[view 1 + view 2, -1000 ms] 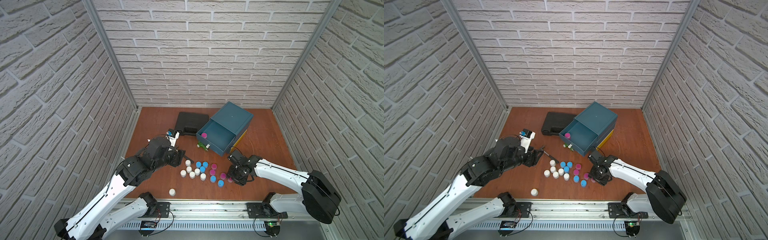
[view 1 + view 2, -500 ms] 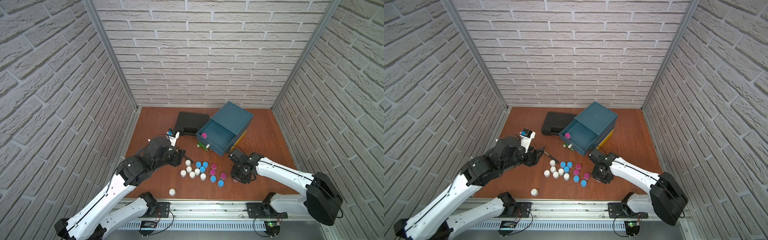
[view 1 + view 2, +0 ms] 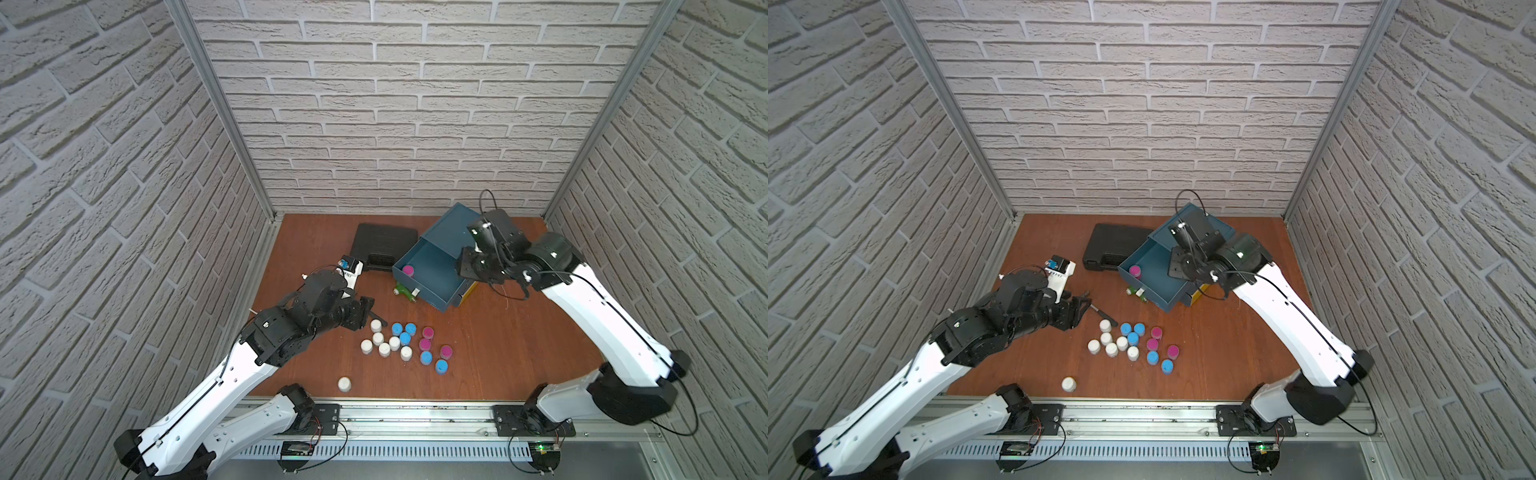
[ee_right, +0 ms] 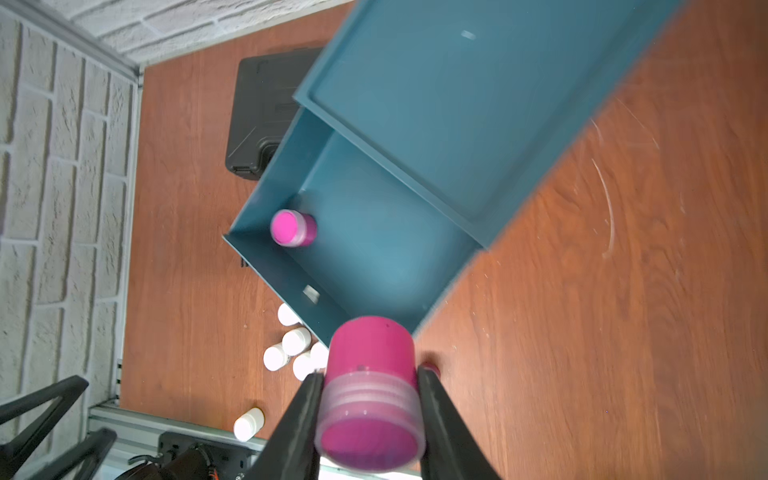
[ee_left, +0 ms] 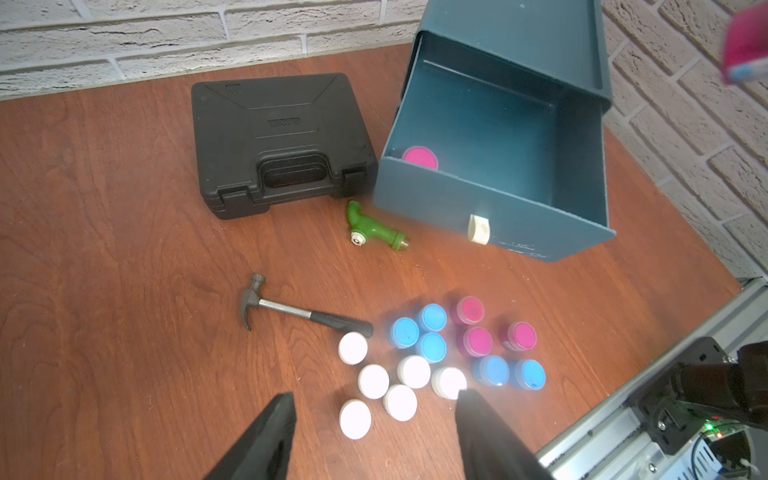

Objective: Put the paint cans in the drawer according to color
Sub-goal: Place the paint can in the drawer.

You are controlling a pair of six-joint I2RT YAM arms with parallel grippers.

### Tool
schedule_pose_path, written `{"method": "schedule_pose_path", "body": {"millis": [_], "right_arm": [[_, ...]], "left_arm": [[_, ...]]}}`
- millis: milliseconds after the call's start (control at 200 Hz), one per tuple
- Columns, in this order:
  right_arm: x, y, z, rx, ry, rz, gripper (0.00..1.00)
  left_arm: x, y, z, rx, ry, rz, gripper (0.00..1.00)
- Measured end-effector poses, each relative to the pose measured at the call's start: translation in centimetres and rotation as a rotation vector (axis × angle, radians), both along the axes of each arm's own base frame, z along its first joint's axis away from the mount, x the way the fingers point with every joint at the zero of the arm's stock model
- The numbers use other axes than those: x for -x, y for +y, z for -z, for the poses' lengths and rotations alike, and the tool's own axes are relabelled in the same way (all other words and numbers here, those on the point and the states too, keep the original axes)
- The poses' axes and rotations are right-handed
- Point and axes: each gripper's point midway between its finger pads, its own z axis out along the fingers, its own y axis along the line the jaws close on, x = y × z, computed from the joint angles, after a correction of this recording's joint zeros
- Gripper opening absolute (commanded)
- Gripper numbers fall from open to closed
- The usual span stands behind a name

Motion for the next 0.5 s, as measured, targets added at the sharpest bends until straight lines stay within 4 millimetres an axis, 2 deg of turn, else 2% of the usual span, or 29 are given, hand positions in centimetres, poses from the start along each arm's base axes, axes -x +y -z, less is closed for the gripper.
{"method": "schedule_pose_path", "body": {"millis": [95,180,280,345,500], "right_arm": [[-2.9,3.0,2.3,0.050,0.059,-0.061,0.02],[-4.4,4.8,4.9,0.085,0.124,-0.105,0.02],[-5.0,6.0,7.9,0.111,0.203,-0.140,0.02],[-5.0,6.4,9.2,0.118,0.242,-0.155,0.02],[-5.0,6.8,10.1,0.111,0.279,-0.174,0.02]], "left_arm": [[-0.3,-0.3,-0.2,0.003,-0.003,0.000,0.66],[-0.5,-0.4,-0.7,0.012,-0.014,-0.001,0.66],[-0.6,-0.5,-1.3,0.024,-0.028,-0.001,0.66],[-0.6,-0.5,-1.5,0.027,-0.033,-0.002,0.66],[-0.5,-0.5,-1.7,0.031,-0.040,-0.005,0.66]]}}
